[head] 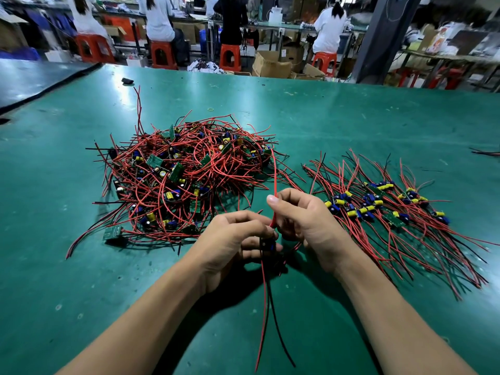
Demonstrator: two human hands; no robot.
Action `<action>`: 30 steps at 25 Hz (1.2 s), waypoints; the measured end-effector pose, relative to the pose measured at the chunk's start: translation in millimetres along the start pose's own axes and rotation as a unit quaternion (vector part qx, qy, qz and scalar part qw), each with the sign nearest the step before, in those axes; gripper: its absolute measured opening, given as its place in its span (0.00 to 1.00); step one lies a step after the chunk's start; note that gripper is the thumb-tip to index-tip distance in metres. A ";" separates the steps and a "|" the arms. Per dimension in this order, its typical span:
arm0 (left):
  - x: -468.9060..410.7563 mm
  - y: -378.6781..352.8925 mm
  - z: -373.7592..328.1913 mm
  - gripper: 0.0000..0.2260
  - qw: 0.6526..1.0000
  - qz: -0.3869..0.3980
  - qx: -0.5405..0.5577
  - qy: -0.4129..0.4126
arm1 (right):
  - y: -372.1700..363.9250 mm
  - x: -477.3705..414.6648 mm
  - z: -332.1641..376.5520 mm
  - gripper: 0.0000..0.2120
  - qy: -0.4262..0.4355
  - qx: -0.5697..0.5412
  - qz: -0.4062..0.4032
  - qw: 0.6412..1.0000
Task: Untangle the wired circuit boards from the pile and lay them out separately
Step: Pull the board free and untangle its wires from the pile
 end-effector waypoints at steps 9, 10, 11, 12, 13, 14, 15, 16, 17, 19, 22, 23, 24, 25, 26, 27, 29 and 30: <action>4.1 -8.8 3.7 0.06 0.997 0.062 0.031 0.034 | -0.5 -4.1 -7.4 0.10 0.011 0.028 -0.026 0.999; 3.7 -9.4 5.0 0.08 0.997 0.064 0.025 0.034 | 1.8 -5.4 -6.8 0.11 0.023 0.048 -0.045 0.998; 3.6 -10.2 6.7 0.09 0.997 0.064 0.018 0.033 | 3.8 -5.9 -5.3 0.11 0.034 0.070 -0.062 0.995; 3.6 -11.0 7.7 0.10 0.998 0.062 0.012 0.031 | 5.5 -6.0 -3.7 0.11 0.040 0.085 -0.070 0.993; 3.3 -10.9 8.2 0.10 0.998 0.054 0.008 0.029 | 6.6 -6.0 -2.8 0.11 0.037 0.086 -0.070 0.993; 2.8 -10.2 7.8 0.09 0.999 0.045 0.006 0.022 | 8.0 -5.6 -2.6 0.11 0.027 0.079 -0.062 0.995; 1.9 -8.7 7.0 0.08 0.999 0.036 0.008 0.016 | 8.2 -4.9 -3.3 0.13 0.009 0.067 -0.045 0.997; 1.5 -6.7 5.4 0.07 1.000 0.027 0.011 0.010 | 6.5 -3.7 -5.8 0.14 -0.017 0.057 -0.018 0.998; 1.4 -4.3 3.8 0.05 1.000 0.022 0.014 0.006 | 2.8 -2.2 -8.8 0.15 -0.045 0.056 0.017 0.997; 2.3 -2.4 1.7 0.05 0.999 0.029 0.018 0.006 | -5.0 1.9 -12.9 0.15 -0.080 0.060 0.079 0.992; 5.1 -4.9 1.8 0.11 0.998 0.043 0.043 0.024 | -5.4 2.7 -12.3 0.11 -0.073 0.013 0.086 0.993; 5.3 -5.3 1.6 0.10 0.998 0.046 0.046 0.025 | -3.0 2.0 -10.9 0.11 -0.065 0.002 0.073 0.995; 5.5 -4.6 1.7 0.08 0.998 0.047 0.039 0.028 | -0.7 1.0 -10.1 0.11 -0.056 0.002 0.062 0.996; 5.3 -3.7 1.6 0.07 0.998 0.047 0.026 0.032 | 0.8 -0.2 -10.2 0.12 -0.047 0.012 0.056 0.997; 5.3 -2.1 1.8 0.05 0.998 0.047 0.007 0.036 | 2.0 -1.5 -11.3 0.13 -0.041 0.027 0.052 0.997; 5.1 -0.5 2.7 0.04 0.998 0.046 -0.014 0.040 | 2.9 -2.6 -12.2 0.12 -0.035 0.044 0.046 0.997; 5.1 1.6 3.7 0.04 0.997 0.042 -0.036 0.046 | 5.3 -4.4 -12.3 0.11 -0.011 0.081 0.027 0.996; 4.4 0.9 3.9 0.03 0.998 0.040 -0.033 0.047 | 6.7 -5.0 -11.6 0.11 0.001 0.099 0.017 0.995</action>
Point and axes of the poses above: each hand's wrist, its own x-axis away from the middle knuckle, its own y-axis out of the back of the hand, z = x × y, the point moved 6 cm from there along -x, towards the middle knuckle, and after that the axes turned 13 degrees about -y, right-handed, at the moved point
